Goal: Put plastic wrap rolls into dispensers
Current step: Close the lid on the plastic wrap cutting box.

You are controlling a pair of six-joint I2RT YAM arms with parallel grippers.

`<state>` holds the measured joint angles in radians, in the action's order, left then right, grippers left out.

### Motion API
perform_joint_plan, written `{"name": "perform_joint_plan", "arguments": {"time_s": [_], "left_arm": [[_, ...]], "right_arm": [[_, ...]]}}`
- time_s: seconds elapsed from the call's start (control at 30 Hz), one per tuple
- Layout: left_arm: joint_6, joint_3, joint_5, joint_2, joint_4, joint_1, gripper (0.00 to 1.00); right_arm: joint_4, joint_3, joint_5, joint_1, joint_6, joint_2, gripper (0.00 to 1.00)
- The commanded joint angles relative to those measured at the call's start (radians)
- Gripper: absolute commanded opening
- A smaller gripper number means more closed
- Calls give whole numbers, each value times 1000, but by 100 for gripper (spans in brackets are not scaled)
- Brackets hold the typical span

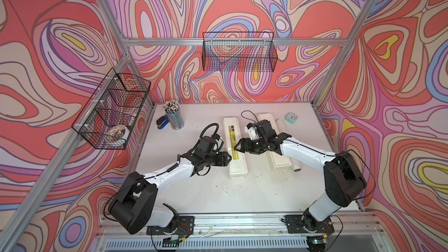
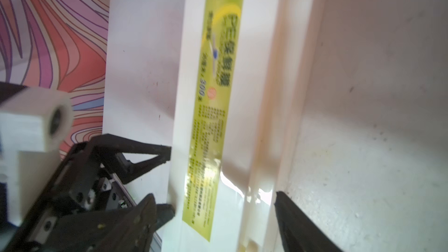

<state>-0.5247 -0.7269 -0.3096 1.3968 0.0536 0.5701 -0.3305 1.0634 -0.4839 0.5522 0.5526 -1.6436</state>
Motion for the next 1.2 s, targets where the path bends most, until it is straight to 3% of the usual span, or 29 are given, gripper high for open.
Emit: {"name": "perform_joint_plan", "arguments": {"time_s": [0.0,0.23,0.47,0.83,0.9,1.03,1.17], "left_arm": [[-8,43,86,40,112,-12,68],[-33,66,14,2,28,-12,82],[-74,91,-95,31,-127,-13,83],[-116,173,-136,116,-273,-12,61],[-146,198,-140,128,-304,-12,51],[-209,268,-124,154,-350,-12,42],[-247,302,-118,193,-356,-13,33]], "right_arm": [[152,-75,-126,2,30,15,75],[244,-129,-175,8,56,-46,63],[224,-131,-163,17,51,-98,57],[154,-81,-133,21,43,-162,56],[151,-71,-120,23,48,-166,57],[146,-61,-100,36,61,-184,57],[156,-60,-101,55,73,-203,63]]}}
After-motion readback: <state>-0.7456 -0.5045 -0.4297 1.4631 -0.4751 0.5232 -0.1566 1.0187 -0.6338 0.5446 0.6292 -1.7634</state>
